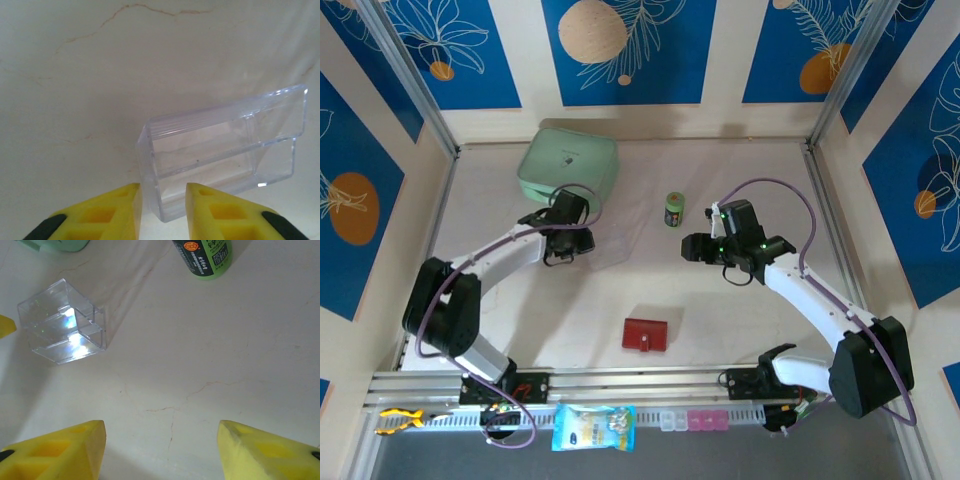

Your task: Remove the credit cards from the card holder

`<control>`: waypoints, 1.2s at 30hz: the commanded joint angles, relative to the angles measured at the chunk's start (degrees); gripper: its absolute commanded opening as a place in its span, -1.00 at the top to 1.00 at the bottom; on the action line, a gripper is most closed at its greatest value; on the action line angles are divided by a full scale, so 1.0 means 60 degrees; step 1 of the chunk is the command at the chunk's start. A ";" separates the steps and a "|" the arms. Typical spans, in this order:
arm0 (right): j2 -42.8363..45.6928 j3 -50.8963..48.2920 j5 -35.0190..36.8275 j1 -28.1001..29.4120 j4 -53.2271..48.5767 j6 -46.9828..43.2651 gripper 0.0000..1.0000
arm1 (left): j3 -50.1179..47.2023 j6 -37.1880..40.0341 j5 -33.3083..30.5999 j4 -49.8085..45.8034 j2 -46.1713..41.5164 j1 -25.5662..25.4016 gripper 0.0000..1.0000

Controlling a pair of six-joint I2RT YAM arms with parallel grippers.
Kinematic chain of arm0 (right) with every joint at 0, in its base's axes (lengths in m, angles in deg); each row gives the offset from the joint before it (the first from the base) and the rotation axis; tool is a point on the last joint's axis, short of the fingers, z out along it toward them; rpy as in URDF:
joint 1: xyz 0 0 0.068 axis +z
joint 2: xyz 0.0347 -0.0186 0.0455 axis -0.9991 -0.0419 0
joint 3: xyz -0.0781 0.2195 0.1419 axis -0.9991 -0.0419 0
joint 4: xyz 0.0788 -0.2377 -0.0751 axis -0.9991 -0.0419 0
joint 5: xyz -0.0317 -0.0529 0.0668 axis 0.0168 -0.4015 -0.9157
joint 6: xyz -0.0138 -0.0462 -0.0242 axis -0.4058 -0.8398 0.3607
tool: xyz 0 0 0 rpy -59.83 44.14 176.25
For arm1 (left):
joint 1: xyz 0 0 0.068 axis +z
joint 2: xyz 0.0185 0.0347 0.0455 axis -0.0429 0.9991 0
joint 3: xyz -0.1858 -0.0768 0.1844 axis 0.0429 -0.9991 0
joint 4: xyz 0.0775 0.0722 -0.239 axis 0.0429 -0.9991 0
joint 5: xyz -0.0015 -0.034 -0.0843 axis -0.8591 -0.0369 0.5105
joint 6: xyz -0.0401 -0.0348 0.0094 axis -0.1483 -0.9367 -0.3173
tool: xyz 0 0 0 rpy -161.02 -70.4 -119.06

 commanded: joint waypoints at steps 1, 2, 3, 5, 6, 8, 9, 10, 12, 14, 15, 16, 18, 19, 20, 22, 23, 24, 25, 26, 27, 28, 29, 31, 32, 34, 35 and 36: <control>-0.0018 0.0247 0.0076 0.0073 -0.0279 0.0116 -0.22 | 0.0311 -0.0101 -0.0216 -0.0383 0.0280 -0.0168 0.45; -0.0018 0.0263 0.0096 0.0085 -0.0291 0.0110 -0.22 | 0.0331 -0.0079 -0.0246 -0.0421 0.0367 -0.0189 0.48; -0.0016 0.0266 0.0091 0.0074 -0.0307 0.0109 -0.22 | 0.0340 -0.0071 -0.0268 -0.0434 0.0430 -0.0201 0.50; -0.0018 0.0272 0.0092 0.0074 -0.0320 0.0098 -0.22 | 0.0344 -0.0049 -0.0283 -0.0417 0.0549 -0.0242 0.52; -0.0018 0.0275 0.0102 0.0083 -0.0323 0.0096 -0.22 | 0.0347 -0.0034 -0.0310 -0.0418 0.0612 -0.0253 0.54; 0.0002 0.0271 0.0142 0.0095 -0.0340 0.0097 -0.22 | 0.0365 -0.0012 -0.0391 -0.0445 0.0726 -0.0248 0.56; 0.0011 0.0277 0.0147 0.0088 -0.0353 0.0109 -0.22 | 0.0383 0.0013 -0.0436 -0.0444 0.0779 -0.0252 0.57; 0.0023 0.0282 0.0157 0.0092 -0.0366 0.0104 -0.22 | 0.0418 0.0067 -0.0469 -0.0449 0.0839 -0.0263 0.58; 0.0011 0.0286 0.0164 0.0089 -0.0371 0.0087 -0.22 | 0.0492 0.0149 -0.0532 -0.0490 0.0939 -0.0251 0.62; 0.0011 0.0296 0.0178 0.0103 -0.0387 0.0065 -0.22 | 0.0577 0.0220 -0.0576 -0.0518 0.1003 -0.0265 0.65; 0.0011 0.0296 0.0190 0.0099 -0.0398 0.0054 -0.22 | 0.0607 0.0237 -0.0583 -0.0540 0.1055 -0.0270 0.65; 0.0024 0.0299 0.0198 0.0103 -0.0421 0.0058 -0.22 | 0.0644 0.0287 -0.0604 -0.0561 0.1086 -0.0262 0.66; 0.0026 0.0296 0.0194 0.0104 -0.0436 0.0037 -0.22 | 0.0739 0.0338 -0.0605 -0.0612 0.1162 -0.0287 0.68; 0.0026 0.0298 0.0208 0.0103 -0.0440 0.0038 -0.22 | 0.0771 0.0372 -0.0596 -0.0620 0.1187 -0.0286 0.70; 0.0040 0.0301 0.0220 0.0103 -0.0439 0.0036 -0.22 | 0.0806 0.0410 -0.0605 -0.0620 0.1221 -0.0293 0.71; 0.0041 0.0298 0.0237 0.0095 -0.0432 0.0030 -0.22 | 0.0932 0.0492 -0.0605 -0.0631 0.1304 -0.0320 0.75; 0.0044 0.0300 0.0260 0.0101 -0.0450 0.0023 -0.22 | 0.1023 0.0536 -0.0616 -0.0678 0.1352 -0.0345 0.76; 0.0055 0.0298 0.0269 0.0103 -0.0454 0.0024 -0.22 | 0.1092 0.0585 -0.0631 -0.0702 0.1406 -0.0359 0.76; 0.0066 0.0297 0.0267 0.0103 -0.0467 0.0022 -0.22 | 0.1169 0.0643 -0.0646 -0.0710 0.1458 -0.0399 0.78; 0.0081 0.0296 0.0276 0.0103 -0.0469 0.0018 -0.22 | 0.1251 0.0703 -0.0638 -0.0724 0.1505 -0.0437 0.79; 0.0085 0.0303 0.0289 0.0103 -0.0467 0.0007 -0.22 | 0.1325 0.0770 -0.0637 -0.0727 0.1557 -0.0472 0.80; 0.0099 0.0296 0.0307 0.0102 -0.0477 0.0007 -0.22 | 0.1443 0.0829 -0.0635 -0.0746 0.1625 -0.0518 0.81; 0.0114 0.0291 0.0322 0.0099 -0.0491 -0.0004 -0.22 | 0.1571 0.0893 -0.0643 -0.0765 0.1695 -0.0562 0.82; 0.0152 0.0282 0.0354 0.0110 -0.0503 -0.0018 -0.22 | 0.1837 0.1029 -0.0681 -0.0836 0.1865 -0.0692 0.83; 0.0158 0.0278 0.0361 0.0106 -0.0499 -0.0023 -0.22 | 0.1988 0.1068 -0.0745 -0.0903 0.1958 -0.0756 0.83; 0.0172 0.0276 0.0404 0.0103 -0.0521 -0.0037 -0.22 | 0.2371 0.1114 -0.0789 -0.1037 0.2205 -0.0894 0.85; 0.0172 0.0278 0.0411 0.0096 -0.0524 -0.0043 -0.22 | 0.2523 0.1122 -0.0769 -0.1083 0.2319 -0.0943 0.85; 0.0183 0.0271 0.0427 0.0103 -0.0524 -0.0052 -0.22 | 0.2722 0.1118 -0.0779 -0.1112 0.2460 -0.1000 0.86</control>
